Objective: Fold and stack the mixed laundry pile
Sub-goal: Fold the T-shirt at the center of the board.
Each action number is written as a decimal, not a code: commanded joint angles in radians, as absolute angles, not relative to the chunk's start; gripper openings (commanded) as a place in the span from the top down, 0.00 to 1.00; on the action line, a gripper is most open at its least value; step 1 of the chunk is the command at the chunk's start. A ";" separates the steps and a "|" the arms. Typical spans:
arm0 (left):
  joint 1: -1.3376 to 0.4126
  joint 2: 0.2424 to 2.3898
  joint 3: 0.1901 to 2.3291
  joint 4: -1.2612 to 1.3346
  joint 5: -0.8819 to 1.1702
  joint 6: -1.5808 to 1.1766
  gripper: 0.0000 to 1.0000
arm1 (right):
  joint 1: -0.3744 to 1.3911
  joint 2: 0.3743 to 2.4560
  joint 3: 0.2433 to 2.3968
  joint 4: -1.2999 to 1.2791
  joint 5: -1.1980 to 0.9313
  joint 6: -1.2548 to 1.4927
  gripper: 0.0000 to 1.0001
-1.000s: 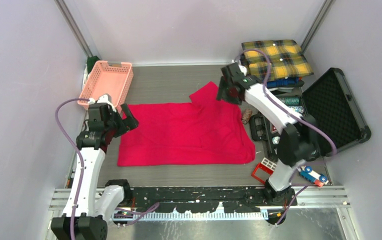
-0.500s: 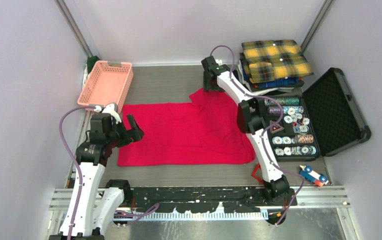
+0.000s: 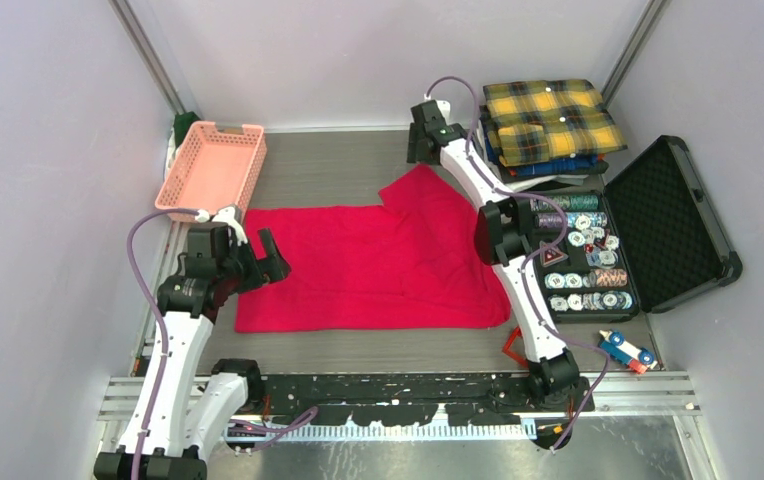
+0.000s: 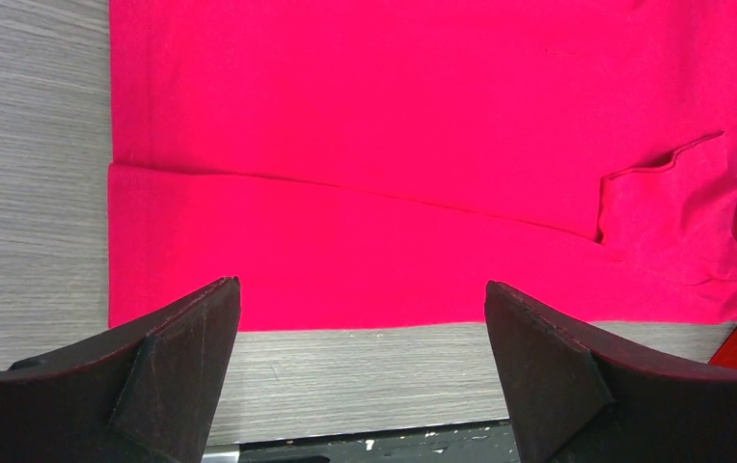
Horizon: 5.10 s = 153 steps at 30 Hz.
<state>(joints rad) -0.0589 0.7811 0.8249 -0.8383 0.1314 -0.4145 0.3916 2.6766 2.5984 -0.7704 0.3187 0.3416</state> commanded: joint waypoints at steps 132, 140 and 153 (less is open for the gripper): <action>-0.035 1.832 1.478 -0.667 -0.289 -0.563 1.00 | 0.247 1.787 1.499 -0.382 -0.003 0.419 0.99; -0.032 1.770 1.374 -0.637 -0.290 -0.565 1.00 | 0.247 1.638 1.351 -0.396 0.022 0.417 0.99; -0.005 1.716 1.299 -0.619 -0.311 -0.568 1.00 | 0.247 1.425 1.102 -0.419 0.104 0.441 0.99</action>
